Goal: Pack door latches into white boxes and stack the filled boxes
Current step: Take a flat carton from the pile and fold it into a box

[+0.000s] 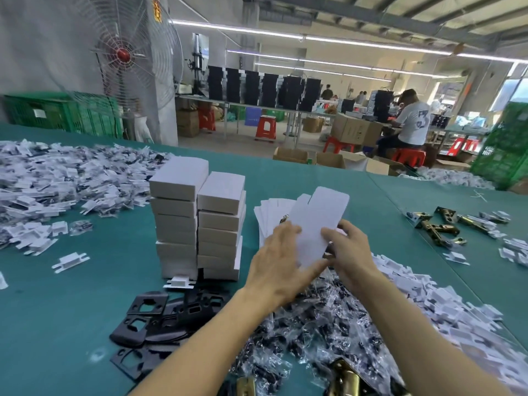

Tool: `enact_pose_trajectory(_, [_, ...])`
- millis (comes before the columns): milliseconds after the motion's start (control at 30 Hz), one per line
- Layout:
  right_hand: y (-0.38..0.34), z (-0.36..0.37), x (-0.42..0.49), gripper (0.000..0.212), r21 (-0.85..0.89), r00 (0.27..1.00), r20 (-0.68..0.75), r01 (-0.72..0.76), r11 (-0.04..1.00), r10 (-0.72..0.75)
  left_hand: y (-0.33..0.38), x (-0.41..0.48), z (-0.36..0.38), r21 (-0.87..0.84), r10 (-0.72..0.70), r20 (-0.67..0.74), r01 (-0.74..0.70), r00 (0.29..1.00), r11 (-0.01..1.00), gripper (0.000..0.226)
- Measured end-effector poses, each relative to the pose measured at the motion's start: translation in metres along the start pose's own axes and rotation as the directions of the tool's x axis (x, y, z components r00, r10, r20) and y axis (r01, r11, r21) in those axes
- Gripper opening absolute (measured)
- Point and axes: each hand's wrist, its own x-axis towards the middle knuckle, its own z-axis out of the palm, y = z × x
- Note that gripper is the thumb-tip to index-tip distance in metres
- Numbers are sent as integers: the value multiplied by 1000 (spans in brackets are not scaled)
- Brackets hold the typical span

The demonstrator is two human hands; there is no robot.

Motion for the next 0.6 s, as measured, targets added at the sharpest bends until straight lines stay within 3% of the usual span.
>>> enact_pose_trajectory(100, [2, -4, -29, 34, 90, 972, 230, -66, 994, 44, 11, -3, -8, -147, -151, -19, 146, 988, 978, 107])
enact_pose_trajectory(167, [2, -5, -45, 38, 56, 934, 354, -71, 996, 47, 13, -7, -13, -210, -199, -26, 190, 980, 959, 114])
enact_pose_trajectory(267, [-7, -8, -58, 37, 74, 907, 420, 4, 997, -35, 15, -15, -19, -385, -208, 21, 200, 978, 901, 128])
enact_pose_trajectory(333, [-17, -8, -63, 34, 78, 895, 433, 80, 994, -106, 14, -22, -23, -544, -188, 110, 217, 976, 810, 131])
enact_pose_trajectory(467, [-24, -4, -71, 43, 33, 832, 500, 260, 965, -241, 10, -30, -39, -787, -37, 276, 247, 960, 566, 105])
enact_pose_trajectory(533, [-25, 3, -75, 50, 0, 810, 519, 317, 949, -271, 8, -31, -50, -842, 24, 294, 246, 956, 481, 85])
enact_pose_trajectory(600, [-27, 11, -78, 46, -115, 797, 511, 434, 894, -321, 7, -34, -58, -874, 79, 330, 272, 941, 403, 79])
